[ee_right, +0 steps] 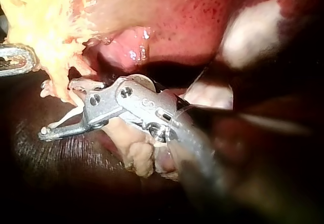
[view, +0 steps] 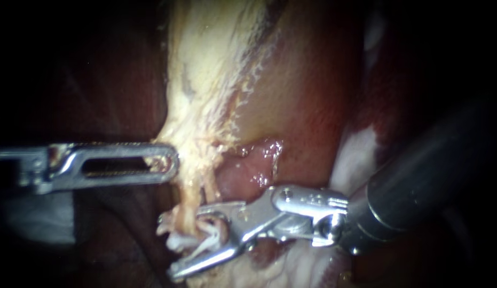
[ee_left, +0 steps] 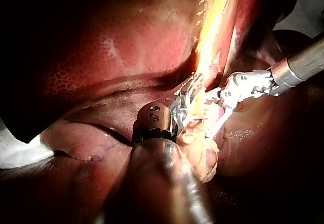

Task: Clipping third clip left tube

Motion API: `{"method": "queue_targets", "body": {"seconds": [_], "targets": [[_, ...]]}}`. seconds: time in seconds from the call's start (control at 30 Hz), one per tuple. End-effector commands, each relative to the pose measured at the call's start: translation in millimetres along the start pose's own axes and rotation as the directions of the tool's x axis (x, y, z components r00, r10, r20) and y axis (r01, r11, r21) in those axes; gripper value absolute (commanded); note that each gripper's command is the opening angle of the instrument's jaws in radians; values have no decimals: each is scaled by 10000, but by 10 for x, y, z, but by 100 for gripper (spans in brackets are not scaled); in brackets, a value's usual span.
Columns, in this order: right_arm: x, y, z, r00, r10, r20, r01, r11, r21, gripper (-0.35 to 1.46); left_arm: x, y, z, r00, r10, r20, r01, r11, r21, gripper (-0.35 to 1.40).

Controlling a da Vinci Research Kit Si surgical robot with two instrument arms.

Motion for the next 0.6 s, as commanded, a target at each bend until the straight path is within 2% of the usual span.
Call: {"method": "queue_targets", "body": {"seconds": [0.03,0.13,0.37,0.6], "targets": [[2,0,1,10000,34,-68,-34,10000,49,58,0,0,0,10000,3,0,-3,10000,3,-35],[9,-1,3,9999,54,-146,-53,10000,55,58,0,1,1,10000,6,2,-6,10000,3,-35],[36,-1,-5,9989,183,-420,-186,9998,-72,56,1,1,3,10000,10,-5,-10,10000,14,-35],[46,0,-14,9983,255,-533,-269,9993,-258,53,2,0,3,10000,8,-2,-8,10000,12,-35]]}}
